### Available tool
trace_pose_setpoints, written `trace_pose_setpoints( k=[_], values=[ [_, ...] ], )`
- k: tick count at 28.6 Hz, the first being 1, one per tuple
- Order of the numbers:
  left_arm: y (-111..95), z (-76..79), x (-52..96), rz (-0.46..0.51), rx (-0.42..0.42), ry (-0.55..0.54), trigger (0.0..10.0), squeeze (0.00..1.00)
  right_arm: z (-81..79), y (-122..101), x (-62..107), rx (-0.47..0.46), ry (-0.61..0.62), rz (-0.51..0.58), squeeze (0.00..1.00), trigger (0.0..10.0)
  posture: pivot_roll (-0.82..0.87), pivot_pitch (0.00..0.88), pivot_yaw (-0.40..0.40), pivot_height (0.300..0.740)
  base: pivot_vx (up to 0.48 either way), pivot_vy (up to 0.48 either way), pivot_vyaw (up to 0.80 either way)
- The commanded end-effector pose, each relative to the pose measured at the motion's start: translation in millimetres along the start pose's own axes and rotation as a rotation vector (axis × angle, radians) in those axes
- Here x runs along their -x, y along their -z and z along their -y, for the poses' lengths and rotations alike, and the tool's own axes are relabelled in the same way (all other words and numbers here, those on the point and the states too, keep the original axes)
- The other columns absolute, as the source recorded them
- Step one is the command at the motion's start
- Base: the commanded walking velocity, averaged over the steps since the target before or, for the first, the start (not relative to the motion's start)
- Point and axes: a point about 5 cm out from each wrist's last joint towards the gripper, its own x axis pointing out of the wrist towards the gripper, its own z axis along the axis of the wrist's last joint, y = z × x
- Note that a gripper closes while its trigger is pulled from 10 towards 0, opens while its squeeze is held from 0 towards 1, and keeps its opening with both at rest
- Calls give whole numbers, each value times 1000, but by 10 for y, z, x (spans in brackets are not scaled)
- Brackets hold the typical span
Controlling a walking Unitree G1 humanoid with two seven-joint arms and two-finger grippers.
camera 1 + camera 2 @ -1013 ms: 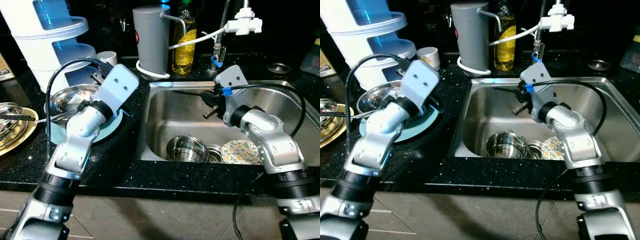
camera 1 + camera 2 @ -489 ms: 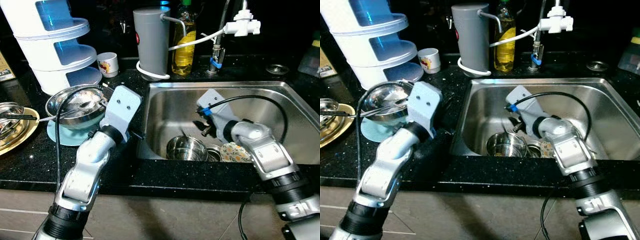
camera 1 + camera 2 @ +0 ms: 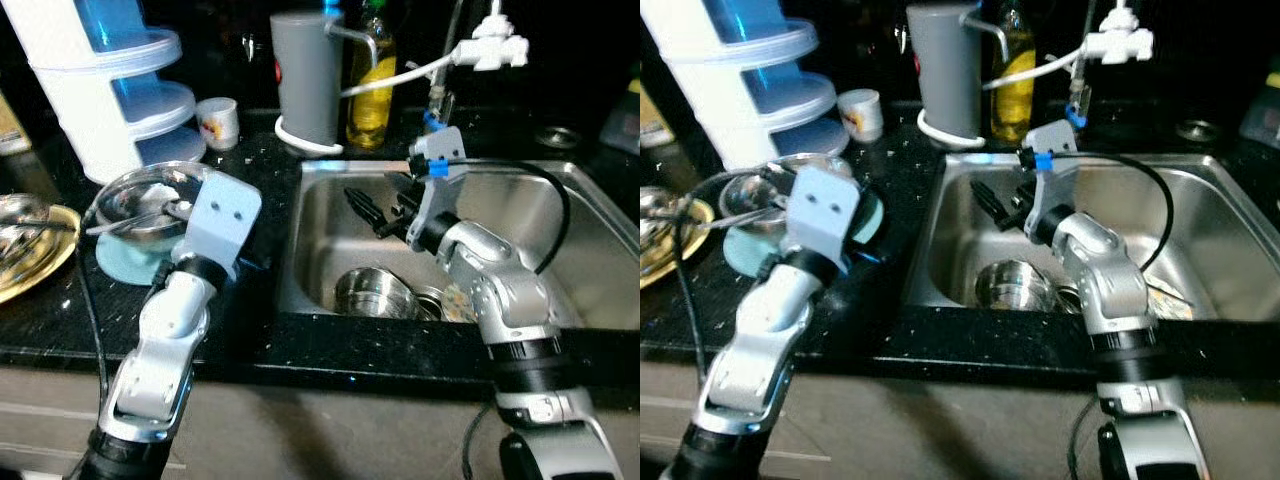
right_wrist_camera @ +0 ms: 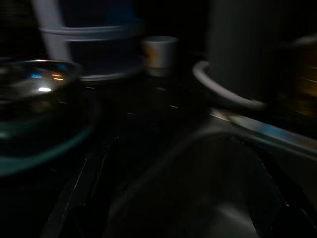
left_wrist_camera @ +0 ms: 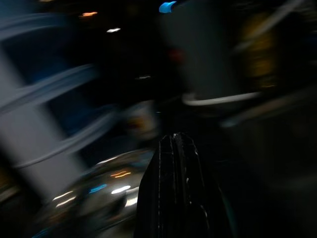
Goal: Kitchen organization
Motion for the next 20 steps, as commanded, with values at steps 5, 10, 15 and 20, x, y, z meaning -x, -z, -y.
trace_pose_setpoints(
  k=[5, 10, 15, 20],
  values=[
    [-214, -267, -30, 91, -125, -111, 10000, 0, -228, -65, -116, 32, -93, 63, 0, 10000, 63, 0, -14, 740, 0, 0, 775],
    [-339, -315, -40, 127, -143, -143, 10000, 0, -314, -136, -145, 21, -141, 113, 0, 10000, 67, 0, -16, 740, 0, 0, 775],
    [-370, -265, 32, 124, -152, -148, 10000, 0, -377, -162, -143, 16, -169, 148, 0, 10000, 76, 0, -16, 740, 0, 0, 775],
    [-296, -234, 126, 79, -141, -148, 10000, 0, -477, -184, -146, 34, -232, 174, 0, 10000, 80, 0, -17, 740, 0, 0, 775]
  ],
)
